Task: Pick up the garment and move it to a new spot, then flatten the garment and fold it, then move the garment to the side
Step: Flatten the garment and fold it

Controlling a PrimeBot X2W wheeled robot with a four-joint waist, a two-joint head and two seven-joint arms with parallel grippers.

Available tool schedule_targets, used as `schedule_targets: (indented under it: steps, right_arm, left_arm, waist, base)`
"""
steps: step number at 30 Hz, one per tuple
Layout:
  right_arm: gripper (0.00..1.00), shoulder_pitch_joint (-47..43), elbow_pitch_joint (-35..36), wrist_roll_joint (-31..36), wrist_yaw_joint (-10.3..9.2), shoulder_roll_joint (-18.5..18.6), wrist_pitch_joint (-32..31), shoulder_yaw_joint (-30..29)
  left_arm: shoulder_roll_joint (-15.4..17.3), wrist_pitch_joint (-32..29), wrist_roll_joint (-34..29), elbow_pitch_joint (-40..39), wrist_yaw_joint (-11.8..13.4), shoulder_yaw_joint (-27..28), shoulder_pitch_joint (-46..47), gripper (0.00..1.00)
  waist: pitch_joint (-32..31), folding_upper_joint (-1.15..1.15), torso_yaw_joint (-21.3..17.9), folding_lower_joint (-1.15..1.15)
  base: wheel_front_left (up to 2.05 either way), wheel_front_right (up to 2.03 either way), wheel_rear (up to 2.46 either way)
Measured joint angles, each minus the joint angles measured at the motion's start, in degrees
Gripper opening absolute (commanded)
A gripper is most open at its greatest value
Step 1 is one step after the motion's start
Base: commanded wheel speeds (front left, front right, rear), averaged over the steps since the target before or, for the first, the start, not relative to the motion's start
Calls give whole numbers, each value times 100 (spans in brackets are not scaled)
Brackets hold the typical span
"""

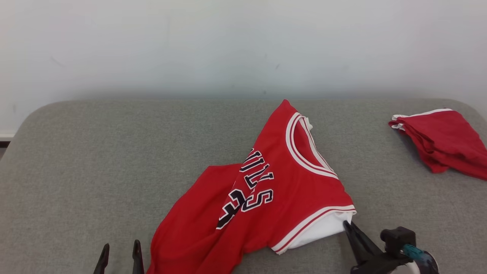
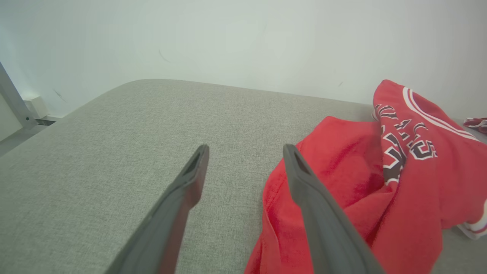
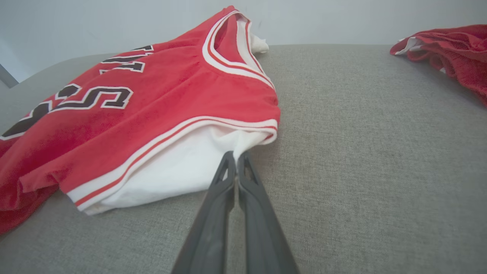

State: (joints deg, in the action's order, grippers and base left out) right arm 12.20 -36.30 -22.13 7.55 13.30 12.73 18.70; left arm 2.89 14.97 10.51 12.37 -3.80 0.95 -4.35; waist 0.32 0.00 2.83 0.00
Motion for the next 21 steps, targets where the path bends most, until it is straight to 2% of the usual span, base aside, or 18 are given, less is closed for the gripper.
schedule_targets:
  steps: [7,8,9,12,16,21]
  right_arm:
    - [0,-924,1712,138,0,360,-821,-512]
    - [0,-1082,2013,168,0,366,-979,-589]
    - [0,-1382,2613,176,0,332,-1289,-757]
    - [0,-1724,3344,220,0,240,-1674,-1002]
    - [0,-1885,3729,455,0,193,-2012,-1161]
    - [0,-1803,3728,597,0,71,-2139,-1103]
  left_arm:
    - [0,0,16,-79,34,3,-1,100]
    - [2,0,19,-86,35,7,3,100]
    - [0,0,24,-92,42,14,20,100]
    - [1,0,29,-92,43,29,58,100]
    - [0,0,63,-57,43,-12,97,100]
    - [0,0,93,-34,75,-74,121,100]
  waist:
    - [67,0,-193,0]
    - [95,0,-214,0]
    - [149,0,-253,0]
    - [212,0,-306,0]
    - [234,0,-297,0]
    - [193,0,-196,0]
  base:
    - [0,0,0]
    - [0,0,0]
    - [0,0,0]
    - [0,0,0]
    - [0,0,0]
    - [0,0,0]
